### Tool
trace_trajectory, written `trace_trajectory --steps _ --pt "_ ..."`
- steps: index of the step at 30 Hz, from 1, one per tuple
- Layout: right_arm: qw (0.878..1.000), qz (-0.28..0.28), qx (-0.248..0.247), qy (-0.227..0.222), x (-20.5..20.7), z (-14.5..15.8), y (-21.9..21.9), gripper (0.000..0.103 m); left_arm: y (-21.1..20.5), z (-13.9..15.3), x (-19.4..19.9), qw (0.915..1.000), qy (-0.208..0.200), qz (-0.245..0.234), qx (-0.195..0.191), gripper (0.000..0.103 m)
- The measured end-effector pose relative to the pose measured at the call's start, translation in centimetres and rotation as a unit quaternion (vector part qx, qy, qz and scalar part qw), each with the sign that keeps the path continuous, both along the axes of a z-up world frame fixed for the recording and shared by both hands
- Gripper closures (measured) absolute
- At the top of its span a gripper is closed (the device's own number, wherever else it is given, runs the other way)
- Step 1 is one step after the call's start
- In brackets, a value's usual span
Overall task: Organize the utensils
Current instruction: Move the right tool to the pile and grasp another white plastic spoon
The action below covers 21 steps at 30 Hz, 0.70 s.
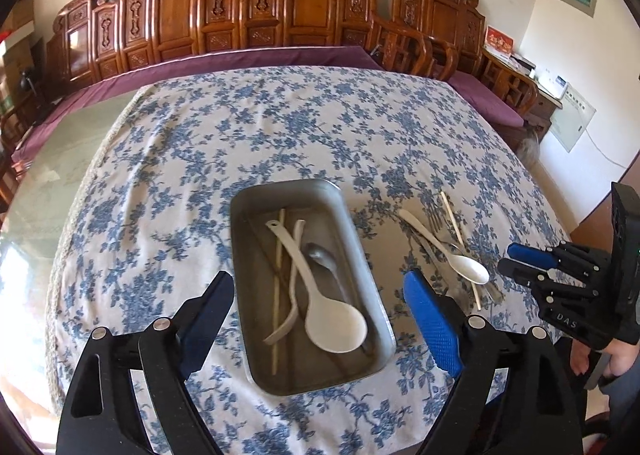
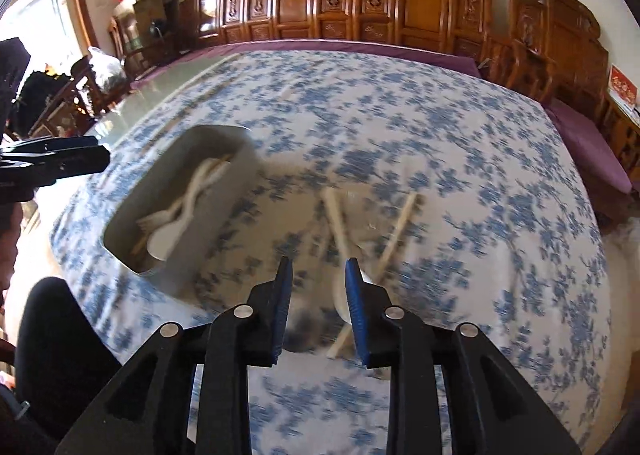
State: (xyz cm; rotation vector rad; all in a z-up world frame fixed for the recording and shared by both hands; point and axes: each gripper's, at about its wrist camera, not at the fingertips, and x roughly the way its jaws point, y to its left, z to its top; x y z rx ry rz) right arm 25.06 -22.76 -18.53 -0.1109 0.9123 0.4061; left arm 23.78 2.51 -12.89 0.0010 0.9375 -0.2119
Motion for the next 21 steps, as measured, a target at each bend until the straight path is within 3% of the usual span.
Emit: trace_trajectory --steps 5,12,21 --pt "1.000 -0.002 0.001 0.017 0.7 -1.1 -1.3 0.074 -2.0 -0.9 0.5 0.9999 0.007 -0.014 -0.002 0.020" --pt "0.999 0.023 0.007 0.049 3.9 -3.4 0.0 0.074 -3.7 -2.3 0.9 0.9995 0.019 -0.026 -0.002 0.020" --pt "0.995 0.045 -0.034 0.085 7.9 -6.9 2.6 0.088 -4.6 -2.9 1.0 0.9990 0.027 -0.035 0.004 0.020"
